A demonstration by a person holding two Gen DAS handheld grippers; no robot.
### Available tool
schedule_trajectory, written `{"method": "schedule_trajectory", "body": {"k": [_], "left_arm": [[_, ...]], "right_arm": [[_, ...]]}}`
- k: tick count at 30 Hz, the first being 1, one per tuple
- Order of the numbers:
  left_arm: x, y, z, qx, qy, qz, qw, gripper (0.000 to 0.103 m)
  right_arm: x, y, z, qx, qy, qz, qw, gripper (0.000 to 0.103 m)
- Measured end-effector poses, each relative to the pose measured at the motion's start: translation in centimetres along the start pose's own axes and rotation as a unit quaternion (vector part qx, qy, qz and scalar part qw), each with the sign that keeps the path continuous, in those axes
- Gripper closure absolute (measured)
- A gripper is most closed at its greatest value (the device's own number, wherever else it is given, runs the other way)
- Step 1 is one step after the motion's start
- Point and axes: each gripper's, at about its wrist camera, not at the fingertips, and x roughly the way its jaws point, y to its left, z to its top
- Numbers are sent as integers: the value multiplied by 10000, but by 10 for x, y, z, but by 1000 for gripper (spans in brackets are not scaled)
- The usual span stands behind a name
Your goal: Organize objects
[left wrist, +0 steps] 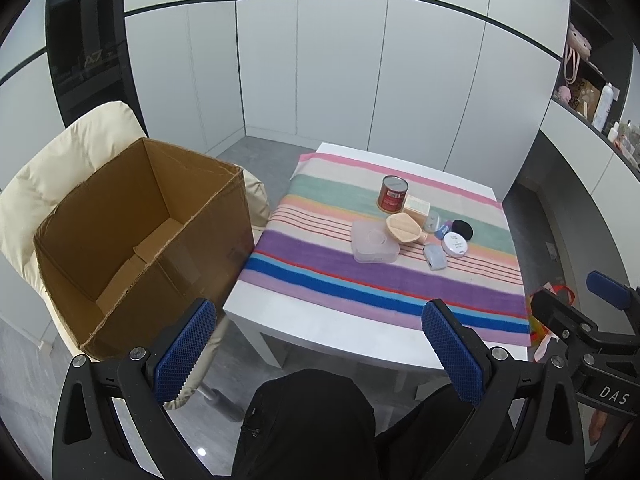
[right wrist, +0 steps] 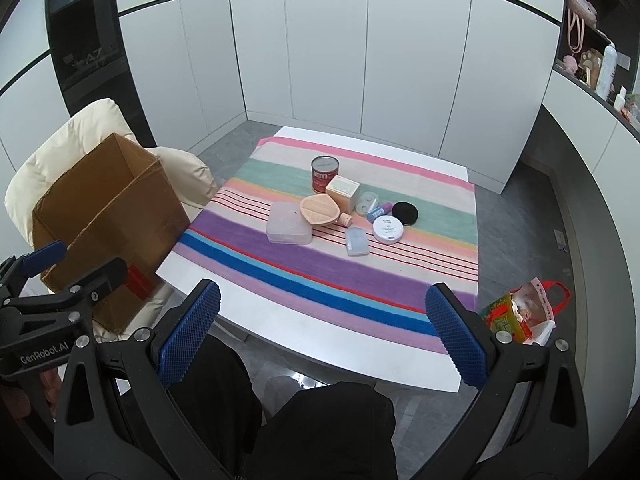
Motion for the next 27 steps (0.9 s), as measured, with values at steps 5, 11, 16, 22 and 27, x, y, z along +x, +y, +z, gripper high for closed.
{"method": "schedule_trajectory", "body": {"k": [5, 11, 16, 22, 27], "left_arm": [[7, -5, -1, -64, 28, -93, 9999, 0], [31, -20, -4, 181, 343, -98, 9992, 0], [50, -28, 6, 36, 544, -282, 9981, 1], [77, -43, 25, 142, 675, -283, 9972, 5], [104, -59, 37, 354, 743, -156, 9965, 4]], "right_arm": [[2, -8, -2, 50, 39, -133, 9999, 0], [17, -19, 1, 178, 188, -284, 9993, 0], [36, -27, 0, 108, 479, -164, 9987, 0], [65, -43, 7, 85, 582, -274, 9979, 0], [103, -54, 12, 152, 825, -282, 9961, 0]]}}
